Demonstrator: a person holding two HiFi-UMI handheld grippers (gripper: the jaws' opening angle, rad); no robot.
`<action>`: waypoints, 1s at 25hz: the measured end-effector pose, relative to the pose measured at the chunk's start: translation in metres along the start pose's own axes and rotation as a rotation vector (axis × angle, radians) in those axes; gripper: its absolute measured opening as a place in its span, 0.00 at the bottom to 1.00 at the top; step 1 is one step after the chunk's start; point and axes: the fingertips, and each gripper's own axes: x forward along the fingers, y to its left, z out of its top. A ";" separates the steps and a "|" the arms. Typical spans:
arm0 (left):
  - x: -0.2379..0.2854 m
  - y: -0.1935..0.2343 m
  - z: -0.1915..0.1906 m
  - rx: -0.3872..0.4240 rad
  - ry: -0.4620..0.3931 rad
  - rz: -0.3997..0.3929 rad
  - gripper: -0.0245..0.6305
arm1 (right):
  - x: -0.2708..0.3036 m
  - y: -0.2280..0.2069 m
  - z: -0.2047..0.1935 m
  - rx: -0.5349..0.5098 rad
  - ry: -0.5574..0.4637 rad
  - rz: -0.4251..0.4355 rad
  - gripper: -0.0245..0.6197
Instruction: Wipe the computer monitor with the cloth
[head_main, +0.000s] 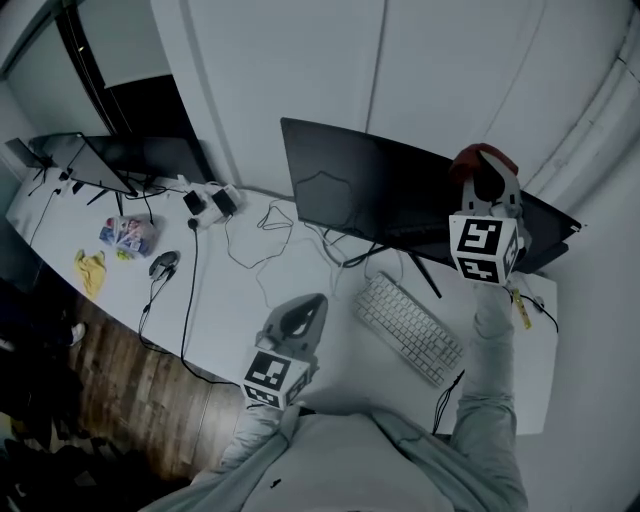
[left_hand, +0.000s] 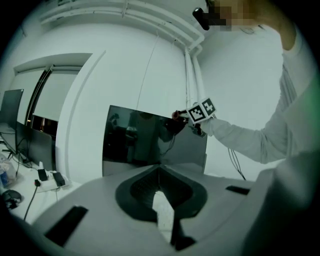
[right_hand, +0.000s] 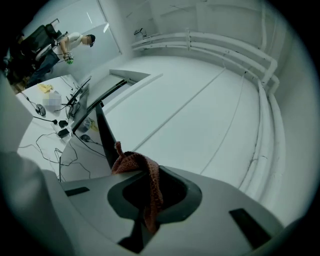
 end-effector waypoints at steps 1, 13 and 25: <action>-0.005 0.010 0.000 -0.002 0.003 0.001 0.07 | 0.005 0.009 0.009 -0.009 0.002 0.004 0.09; -0.070 0.134 0.003 -0.011 0.001 0.049 0.07 | 0.054 0.111 0.114 -0.056 -0.022 0.018 0.09; -0.111 0.215 0.007 0.005 -0.026 0.068 0.07 | 0.089 0.192 0.196 -0.089 -0.061 0.068 0.09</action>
